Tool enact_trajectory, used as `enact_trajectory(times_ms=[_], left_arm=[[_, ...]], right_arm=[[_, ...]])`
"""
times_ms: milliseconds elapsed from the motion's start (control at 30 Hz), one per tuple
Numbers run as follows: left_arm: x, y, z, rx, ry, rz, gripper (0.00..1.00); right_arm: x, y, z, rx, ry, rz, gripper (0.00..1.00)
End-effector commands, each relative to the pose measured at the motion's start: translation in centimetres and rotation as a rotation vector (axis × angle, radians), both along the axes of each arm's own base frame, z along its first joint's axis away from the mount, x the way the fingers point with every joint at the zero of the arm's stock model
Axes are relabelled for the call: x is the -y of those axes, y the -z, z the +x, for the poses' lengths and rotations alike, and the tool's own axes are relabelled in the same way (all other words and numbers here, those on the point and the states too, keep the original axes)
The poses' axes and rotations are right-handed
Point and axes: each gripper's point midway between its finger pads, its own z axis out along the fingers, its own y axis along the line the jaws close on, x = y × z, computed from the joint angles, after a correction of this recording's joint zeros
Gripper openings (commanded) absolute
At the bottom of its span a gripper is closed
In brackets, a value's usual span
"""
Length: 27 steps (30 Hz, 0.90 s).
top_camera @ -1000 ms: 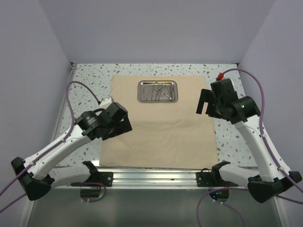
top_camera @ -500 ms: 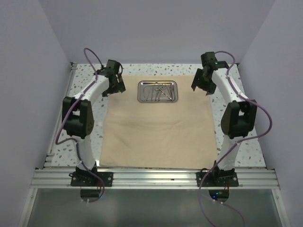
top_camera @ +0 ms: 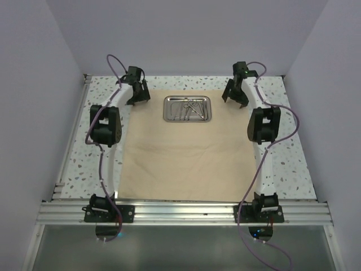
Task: Open and lay out the surgical kit
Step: Smooth out the surgical kit at the center of the board.
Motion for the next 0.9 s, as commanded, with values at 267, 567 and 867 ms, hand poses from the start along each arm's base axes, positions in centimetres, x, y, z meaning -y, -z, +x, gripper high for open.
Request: enact_trajectory(times_ms=[267,567,867], left_arm=[[-5.5,-2.4,2.1,0.125,-0.040,0.040,0.78],[-3.0,-5.3,3.1,0.221,0.076,-0.072,0.88],[0.6,-10.5,4.8,0.346,0.130,-0.252,0.88]], right_arm=[[8.8,1.5,0.4,-0.005,0.161,-0.028,0.95],[6.9,4.1,1.7,0.006,0.128,0.095,0.92],[6.4,-1.6,3.0,0.127,0.136,0.116,0.91]])
